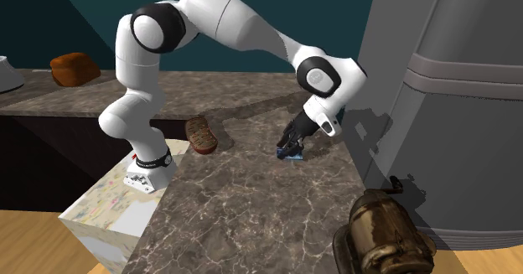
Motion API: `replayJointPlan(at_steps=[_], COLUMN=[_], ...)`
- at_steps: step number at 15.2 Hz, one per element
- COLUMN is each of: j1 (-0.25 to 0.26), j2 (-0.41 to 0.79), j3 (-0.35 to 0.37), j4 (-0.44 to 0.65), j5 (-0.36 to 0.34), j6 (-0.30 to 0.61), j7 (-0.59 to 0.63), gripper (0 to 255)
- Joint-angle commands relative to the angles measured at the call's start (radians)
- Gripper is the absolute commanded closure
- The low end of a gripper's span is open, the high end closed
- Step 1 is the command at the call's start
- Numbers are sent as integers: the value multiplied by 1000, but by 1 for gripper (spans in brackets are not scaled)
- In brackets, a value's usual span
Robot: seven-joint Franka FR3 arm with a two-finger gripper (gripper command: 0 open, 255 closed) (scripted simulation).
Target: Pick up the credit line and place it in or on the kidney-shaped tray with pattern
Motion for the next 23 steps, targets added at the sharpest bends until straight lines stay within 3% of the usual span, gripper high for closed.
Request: replayJointPlan(at_steps=[1, 15, 23], j1=[0, 1, 23], j2=[-12, -52, -383], j3=[0, -1, 17], j4=[8, 139, -291], j5=[0, -2, 16], j6=[-20, -191, -94], j7=[-1, -10, 33], gripper=[255, 255, 255])
